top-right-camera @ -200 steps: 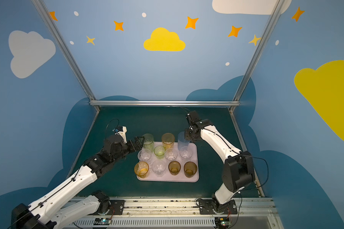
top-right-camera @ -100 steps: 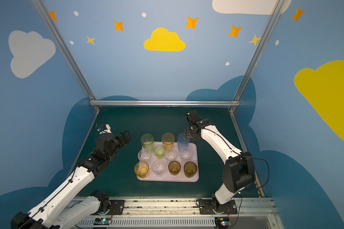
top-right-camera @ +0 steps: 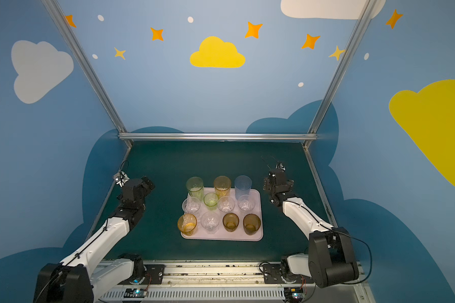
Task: Place the glasses into the tray
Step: Place the glass on the tray, then reset both arms
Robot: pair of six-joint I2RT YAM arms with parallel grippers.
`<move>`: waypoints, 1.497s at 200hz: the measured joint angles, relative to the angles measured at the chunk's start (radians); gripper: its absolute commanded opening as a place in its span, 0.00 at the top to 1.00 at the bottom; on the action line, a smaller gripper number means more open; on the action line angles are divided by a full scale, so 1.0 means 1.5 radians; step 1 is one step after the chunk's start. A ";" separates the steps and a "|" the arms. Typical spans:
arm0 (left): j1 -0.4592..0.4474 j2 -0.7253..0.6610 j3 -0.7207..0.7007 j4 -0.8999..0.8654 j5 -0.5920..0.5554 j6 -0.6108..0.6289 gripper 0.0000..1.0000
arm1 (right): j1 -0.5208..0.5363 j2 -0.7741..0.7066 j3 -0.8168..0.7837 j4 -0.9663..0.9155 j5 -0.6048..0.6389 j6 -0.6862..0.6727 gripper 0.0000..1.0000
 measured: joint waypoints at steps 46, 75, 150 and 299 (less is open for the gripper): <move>0.019 0.034 -0.067 0.108 0.019 0.093 0.00 | -0.014 -0.071 -0.137 0.170 0.028 -0.018 0.12; 0.026 0.116 -0.075 0.165 0.016 0.116 0.00 | -0.038 -0.039 -0.188 0.245 0.026 -0.020 0.12; 0.054 0.225 -0.059 0.251 -0.051 0.093 0.00 | -0.093 0.062 -0.206 0.429 -0.033 -0.060 0.12; 0.049 0.286 -0.026 0.298 0.132 0.188 0.00 | -0.116 0.120 -0.173 0.445 -0.151 -0.088 0.12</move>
